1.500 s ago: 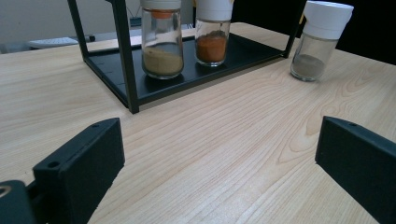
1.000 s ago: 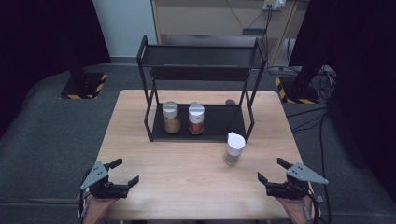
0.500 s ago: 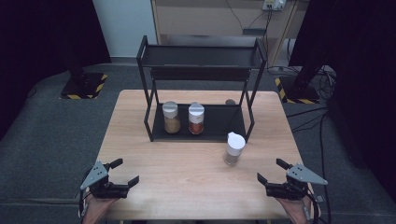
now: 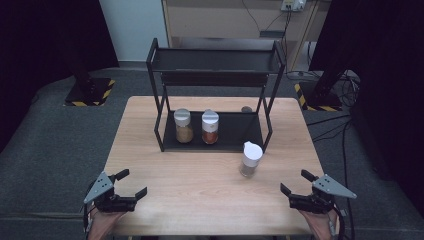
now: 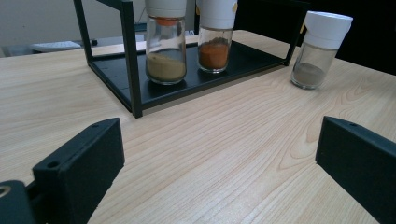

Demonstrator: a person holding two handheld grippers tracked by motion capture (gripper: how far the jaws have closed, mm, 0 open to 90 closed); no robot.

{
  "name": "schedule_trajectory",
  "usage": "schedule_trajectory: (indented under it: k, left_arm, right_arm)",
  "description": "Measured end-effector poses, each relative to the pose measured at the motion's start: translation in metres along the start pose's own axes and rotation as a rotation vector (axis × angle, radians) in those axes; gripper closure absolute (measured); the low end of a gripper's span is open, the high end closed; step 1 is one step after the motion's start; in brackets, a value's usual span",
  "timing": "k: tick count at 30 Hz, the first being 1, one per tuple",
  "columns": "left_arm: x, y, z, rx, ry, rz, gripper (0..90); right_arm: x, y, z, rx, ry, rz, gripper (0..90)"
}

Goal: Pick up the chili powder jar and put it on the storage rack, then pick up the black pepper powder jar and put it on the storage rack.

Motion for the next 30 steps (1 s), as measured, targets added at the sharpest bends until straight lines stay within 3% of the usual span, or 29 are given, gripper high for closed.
schedule_trajectory:
  k: [23, 30]
  left_arm:
    - [0.0012, 0.0022, -0.0023, 0.003, -0.015, 0.012, 0.0]
    - [0.0009, 0.0057, -0.0043, -0.011, -0.010, -0.004, 0.0]
  right_arm:
    - [0.0004, -0.0023, -0.0019, -0.005, -0.011, -0.020, 6.0]
    - [0.0013, -0.0035, -0.0047, -0.002, -0.016, -0.027, 5.0]
Point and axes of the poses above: each handheld gripper's, and its own axes: x roughly forward along the jaws, z roughly out of its underside, y roughly to its right, the point moved 7 cm from there along x, roughly forward along the jaws, and after that the axes turned 8 degrees about -z, right-handed, at the moved point
